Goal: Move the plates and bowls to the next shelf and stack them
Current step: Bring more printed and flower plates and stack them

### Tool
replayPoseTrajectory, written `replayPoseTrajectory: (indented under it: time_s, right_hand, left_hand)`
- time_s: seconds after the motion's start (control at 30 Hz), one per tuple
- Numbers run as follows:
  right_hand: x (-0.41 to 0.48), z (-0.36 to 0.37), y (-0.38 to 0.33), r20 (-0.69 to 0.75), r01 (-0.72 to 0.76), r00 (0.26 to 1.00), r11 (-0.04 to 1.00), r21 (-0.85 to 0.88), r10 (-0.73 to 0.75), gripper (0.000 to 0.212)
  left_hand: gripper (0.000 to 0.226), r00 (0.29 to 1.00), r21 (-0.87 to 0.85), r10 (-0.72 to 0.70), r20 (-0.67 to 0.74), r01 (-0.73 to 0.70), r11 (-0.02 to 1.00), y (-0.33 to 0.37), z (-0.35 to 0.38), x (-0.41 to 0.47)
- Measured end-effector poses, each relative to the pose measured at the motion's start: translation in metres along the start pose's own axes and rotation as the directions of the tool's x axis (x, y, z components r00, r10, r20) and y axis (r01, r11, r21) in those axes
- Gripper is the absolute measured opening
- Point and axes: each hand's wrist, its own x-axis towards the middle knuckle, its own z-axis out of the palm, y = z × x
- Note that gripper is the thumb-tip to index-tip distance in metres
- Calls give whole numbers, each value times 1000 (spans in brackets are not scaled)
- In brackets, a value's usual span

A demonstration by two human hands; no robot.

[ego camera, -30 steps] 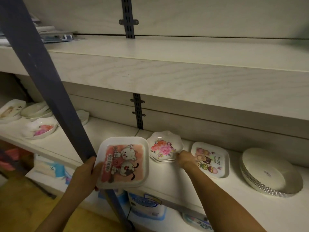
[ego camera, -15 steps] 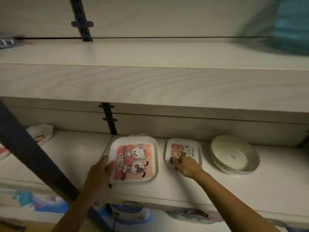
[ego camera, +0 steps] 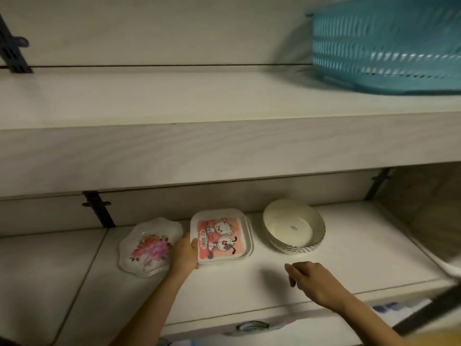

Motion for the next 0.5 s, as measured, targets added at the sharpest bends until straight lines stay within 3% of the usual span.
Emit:
replayPoseTrajectory:
  time_s: [0.5]
  right_hand:
    - [-2, -13, 15, -24, -13, 1000, 999, 40, 14, 47]
  left_hand:
    - [31, 1000, 265, 13, -28, -5, 964, 19, 19, 26]
